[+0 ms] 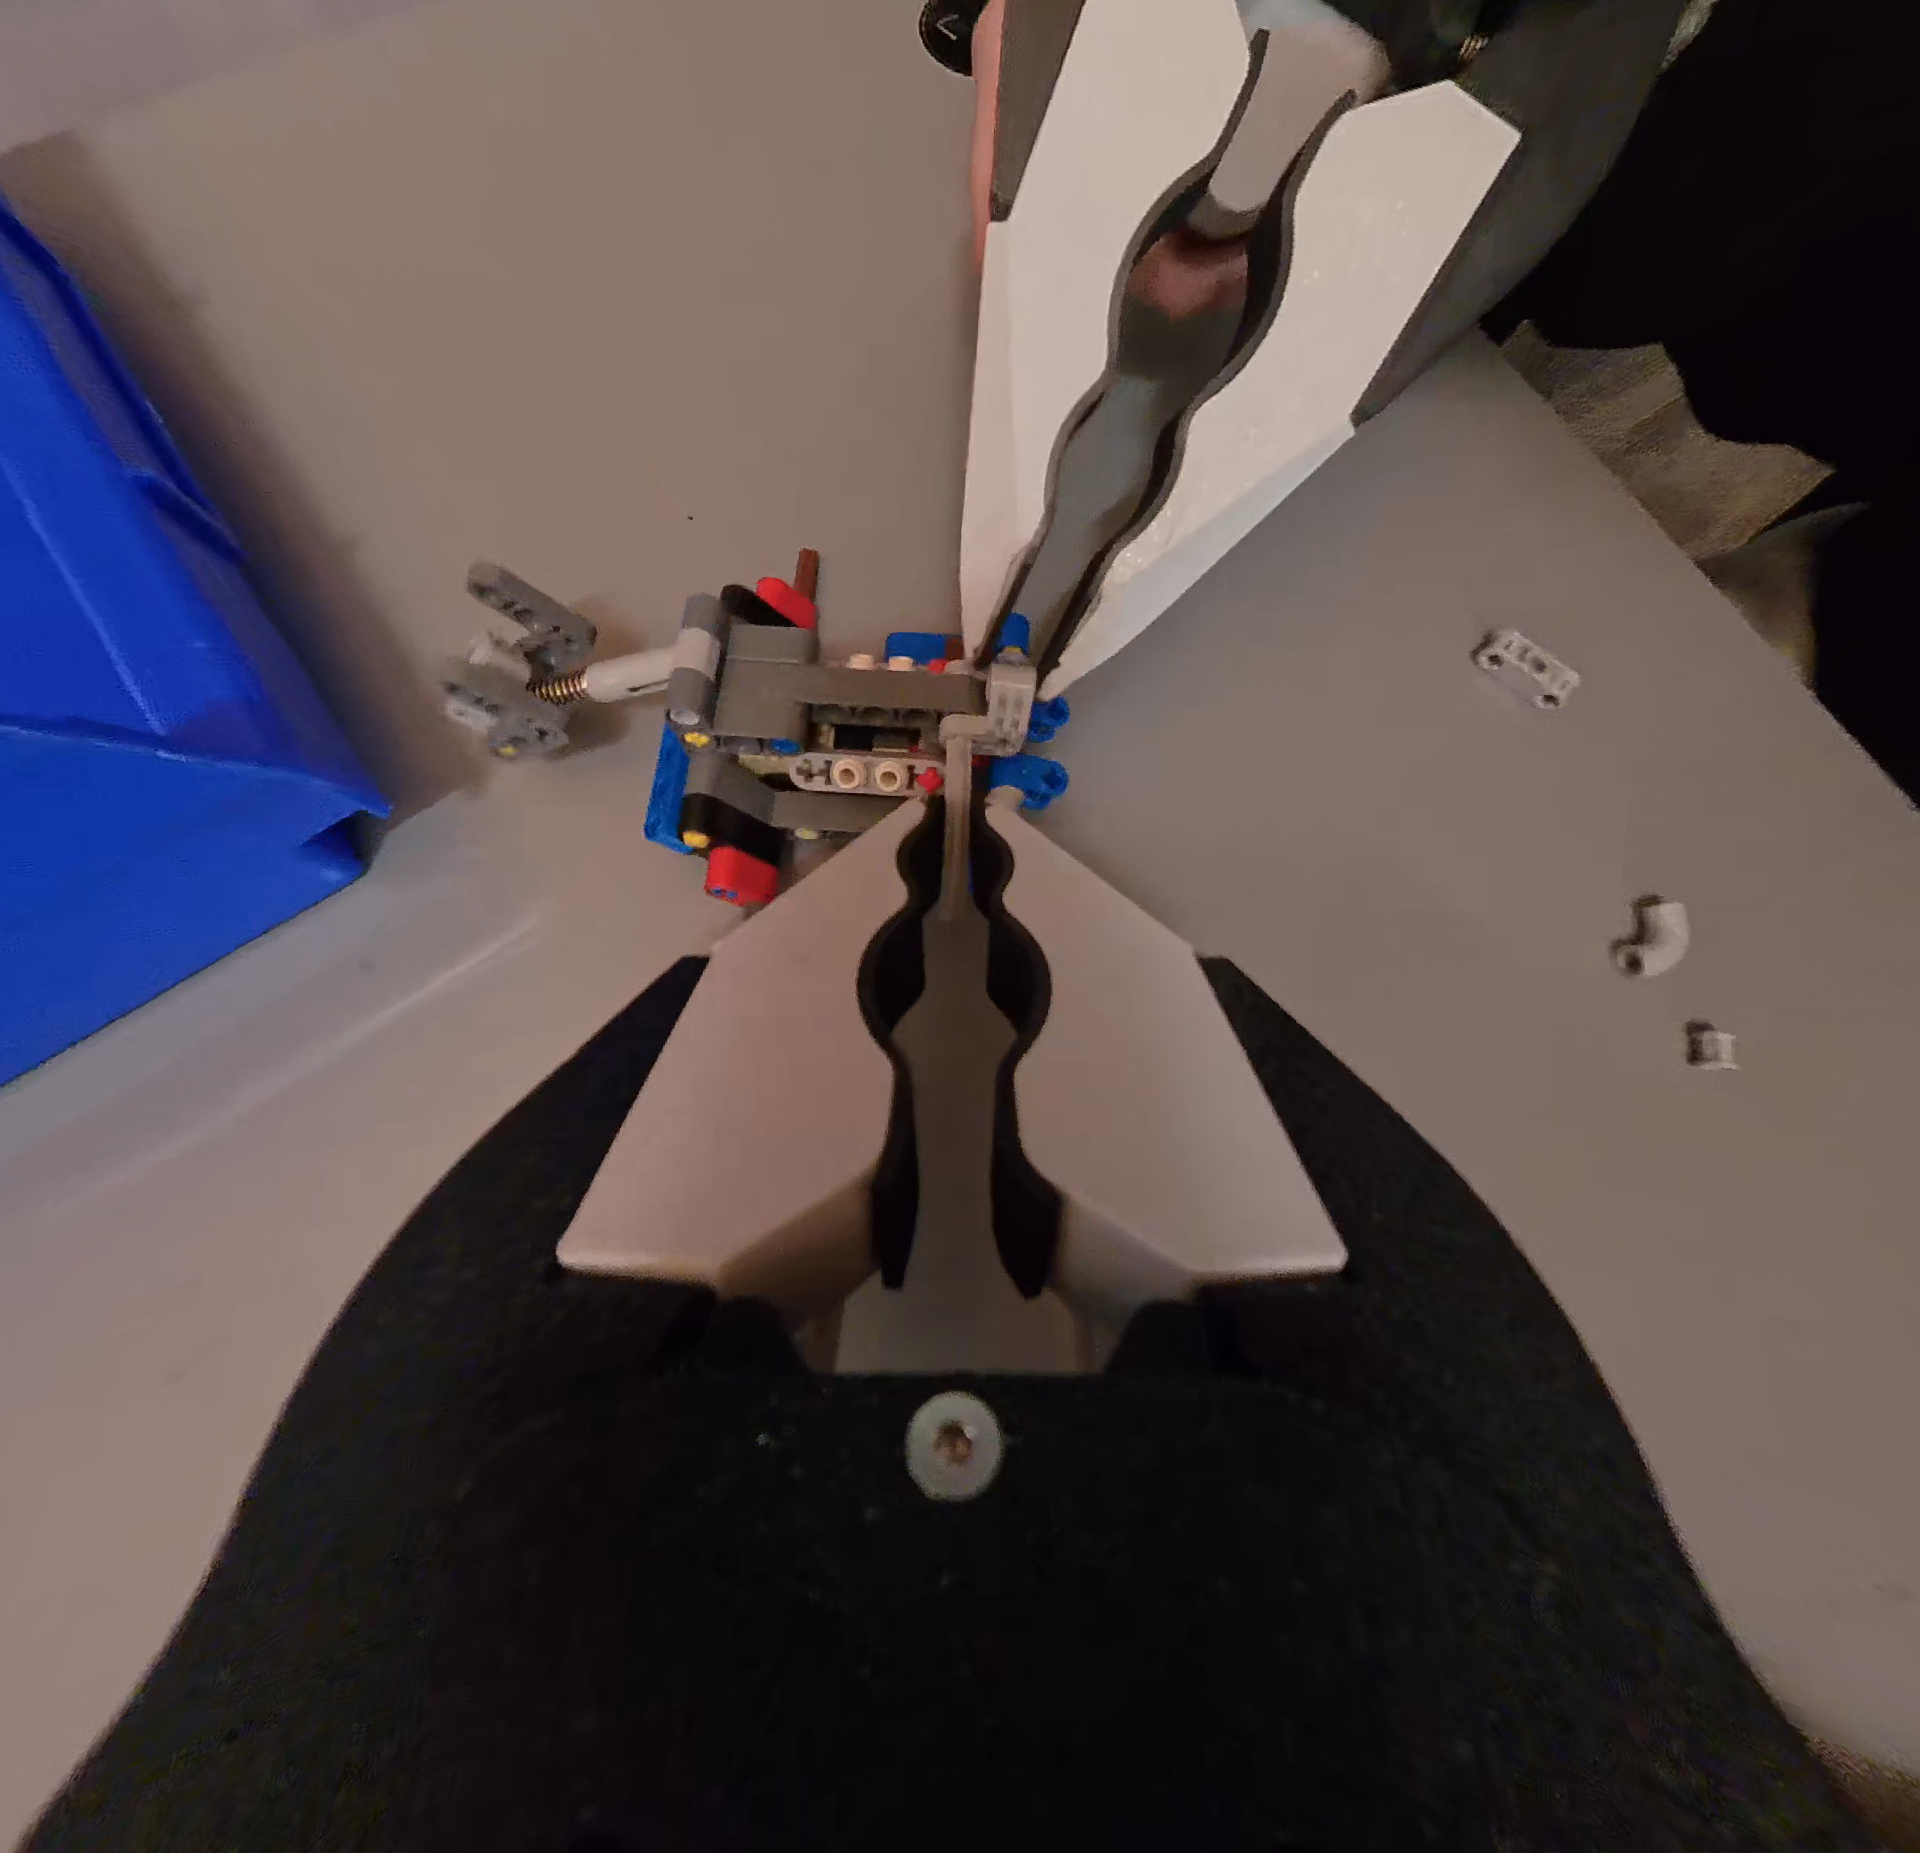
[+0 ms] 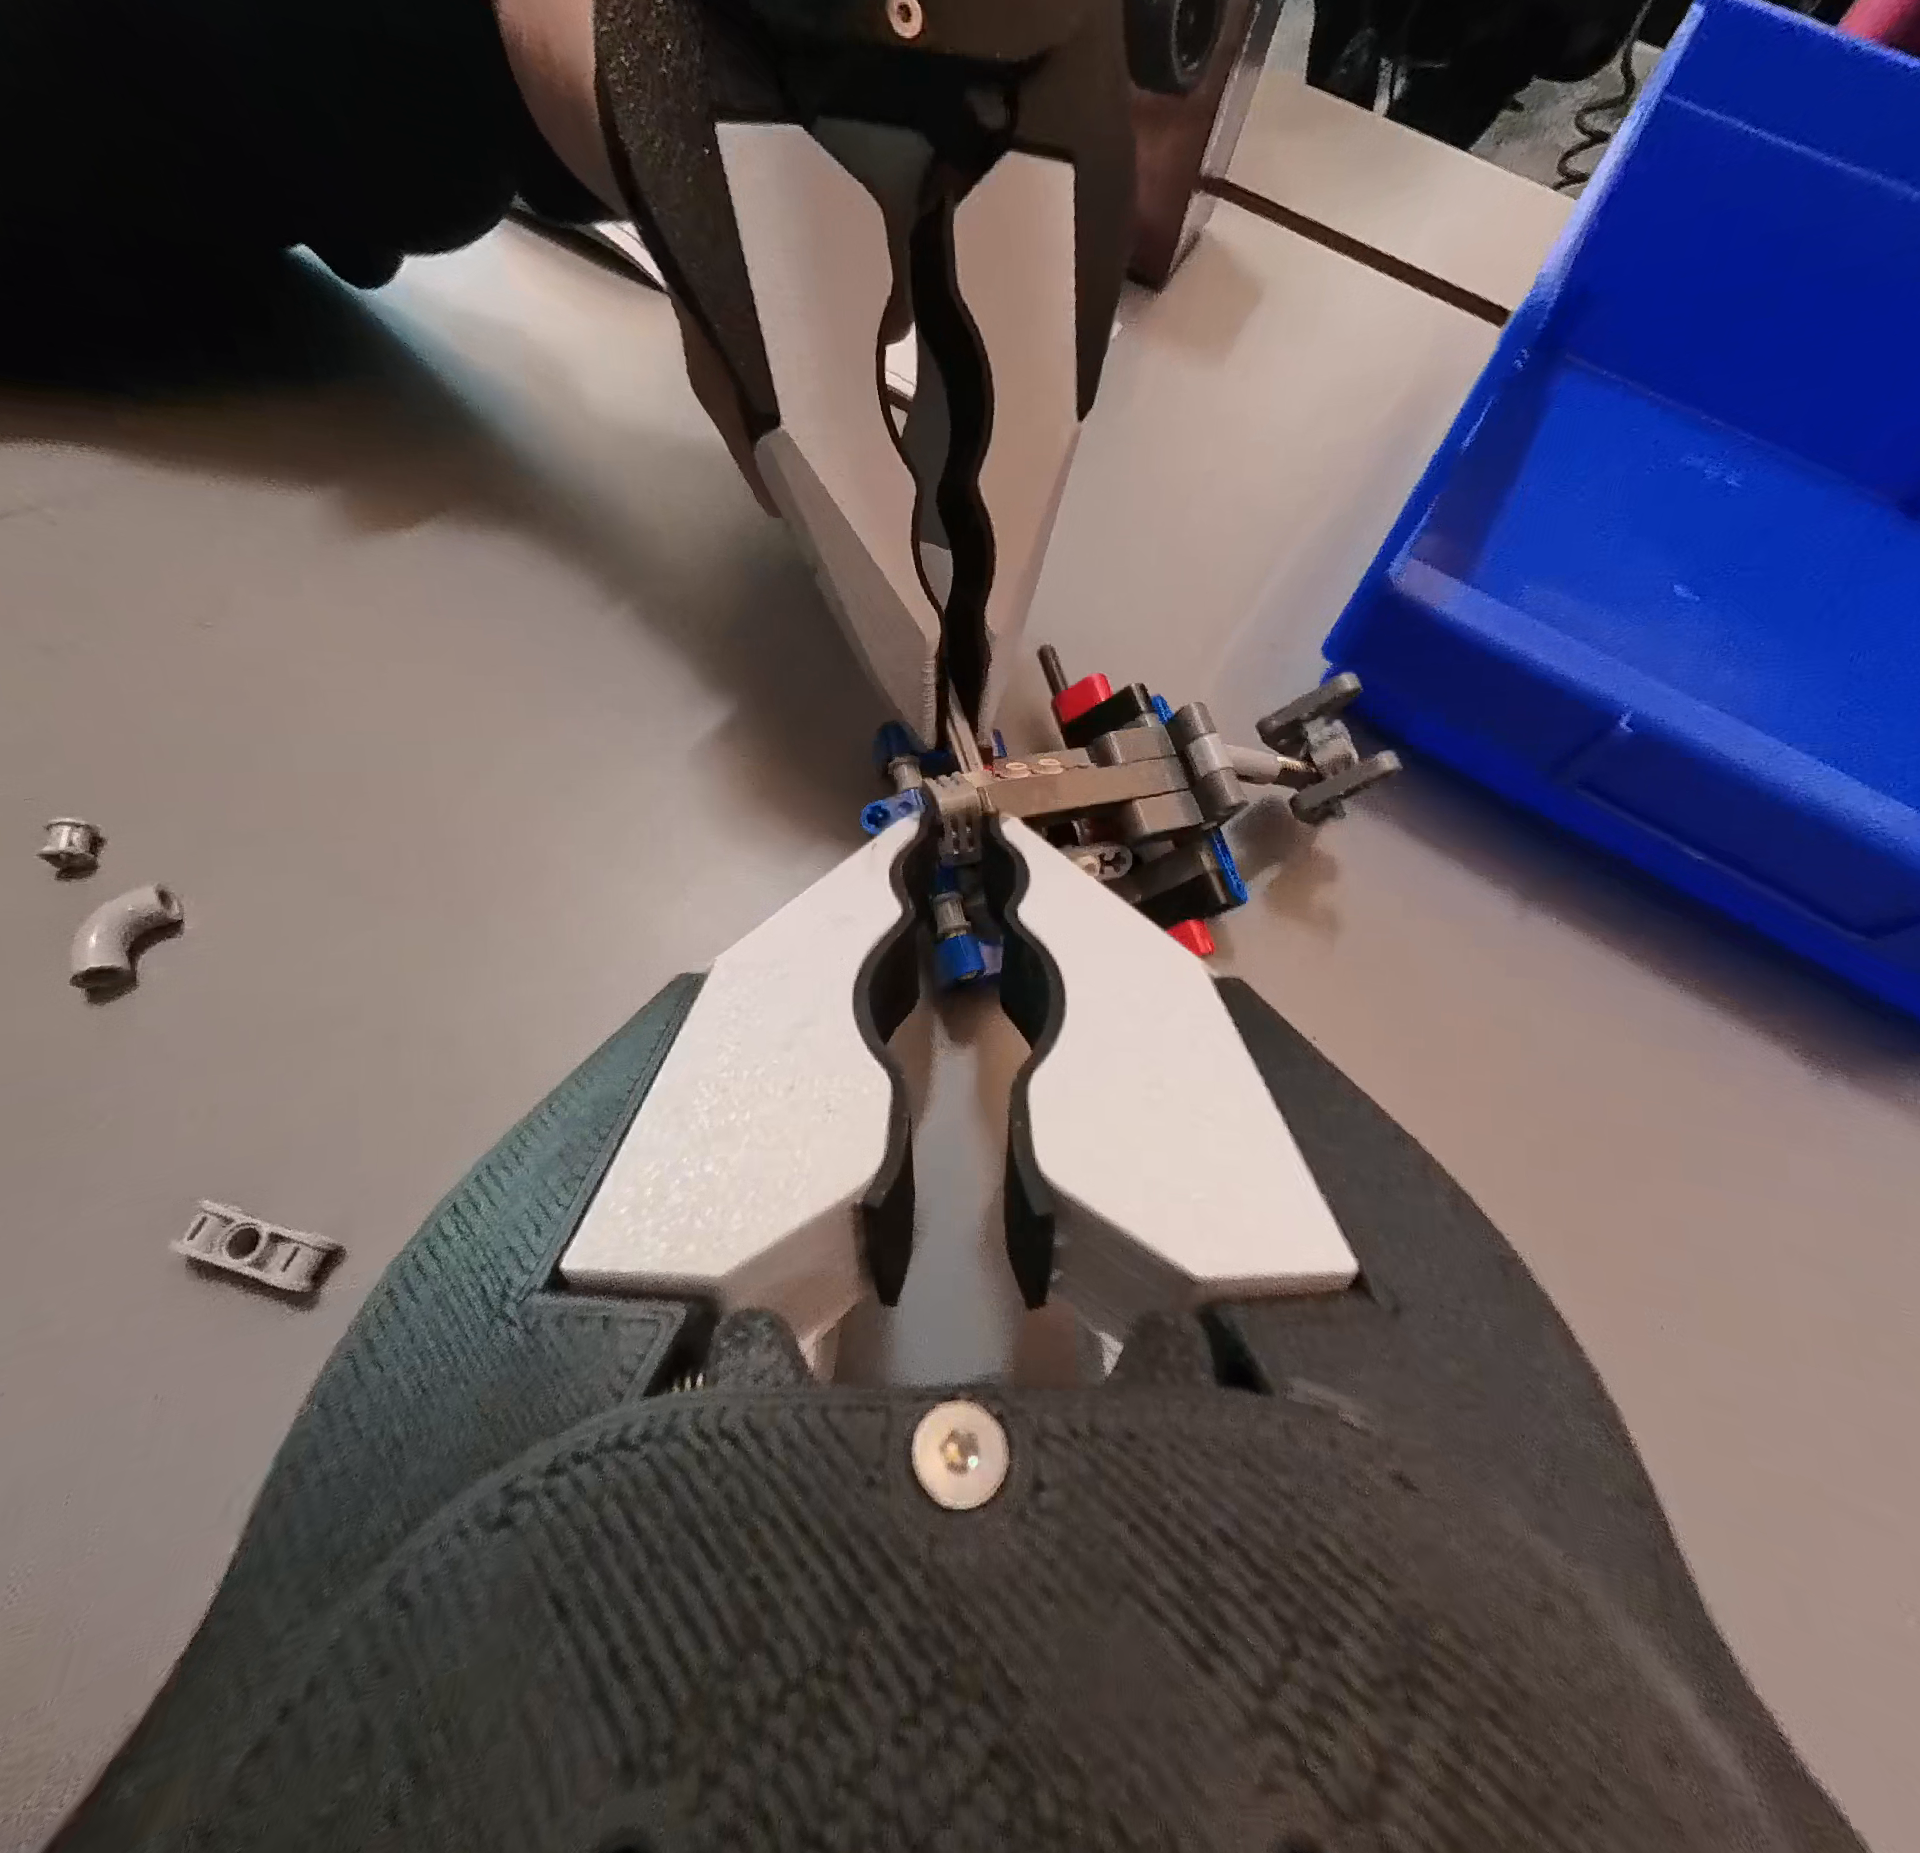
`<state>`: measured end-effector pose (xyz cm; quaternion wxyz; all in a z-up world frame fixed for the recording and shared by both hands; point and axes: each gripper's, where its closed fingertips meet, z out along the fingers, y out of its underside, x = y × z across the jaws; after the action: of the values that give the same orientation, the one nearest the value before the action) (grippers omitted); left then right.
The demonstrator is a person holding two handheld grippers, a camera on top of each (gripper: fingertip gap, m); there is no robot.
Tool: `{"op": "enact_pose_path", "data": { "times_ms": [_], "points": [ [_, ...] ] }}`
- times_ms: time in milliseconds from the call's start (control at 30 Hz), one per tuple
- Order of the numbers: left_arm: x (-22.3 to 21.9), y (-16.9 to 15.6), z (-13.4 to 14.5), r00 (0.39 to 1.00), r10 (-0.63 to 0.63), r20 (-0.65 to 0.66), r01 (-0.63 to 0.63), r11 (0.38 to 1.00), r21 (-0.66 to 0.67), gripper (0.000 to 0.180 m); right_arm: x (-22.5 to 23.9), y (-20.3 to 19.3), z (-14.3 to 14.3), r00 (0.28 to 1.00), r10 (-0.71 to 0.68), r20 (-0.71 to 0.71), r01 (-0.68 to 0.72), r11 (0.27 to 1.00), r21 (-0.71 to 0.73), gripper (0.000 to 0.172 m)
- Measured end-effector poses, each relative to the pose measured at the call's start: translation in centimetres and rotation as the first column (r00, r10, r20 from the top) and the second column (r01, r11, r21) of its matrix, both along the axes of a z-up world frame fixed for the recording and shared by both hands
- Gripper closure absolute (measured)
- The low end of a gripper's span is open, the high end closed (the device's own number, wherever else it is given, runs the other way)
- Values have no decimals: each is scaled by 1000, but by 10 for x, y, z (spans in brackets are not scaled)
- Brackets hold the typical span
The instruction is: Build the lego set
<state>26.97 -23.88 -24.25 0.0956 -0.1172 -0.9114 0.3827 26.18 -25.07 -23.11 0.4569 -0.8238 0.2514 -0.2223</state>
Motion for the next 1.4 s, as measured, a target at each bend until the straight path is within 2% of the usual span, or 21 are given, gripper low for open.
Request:
{"op": "enact_pose_path", "data": {
  "times_ms": [100, 267, 433, 833, 1400],
  "points": [
    [5, -1, 0, 996, -8, 88, 10, 1000, -23, 180, 0, -3, -4, 1000, -6, -10, 5, 1000, -29, 153],
    [9, -3, 2, 993, 7, 115, -2, 999, -50, 180, 4, -7, -5, 999, -27, 25, 28, 998, -48, 158],
    [9, -4, 2, 993, 6, 119, 0, 999, -51, 180, 7, -8, -7, 999, -46, 10, 46, 998, -53, 150],
    [13, -7, 3, 989, 25, 144, -15, 998, -67, 180, 13, -9, -5, 999, -31, -18, 30, 999, -12, 164],
    [22, -12, 0, 987, 47, 156, -28, 992, -122, 180, 21, -12, -9, 999, -36, 21, 38, 996, -76, 165]
  ]
}}
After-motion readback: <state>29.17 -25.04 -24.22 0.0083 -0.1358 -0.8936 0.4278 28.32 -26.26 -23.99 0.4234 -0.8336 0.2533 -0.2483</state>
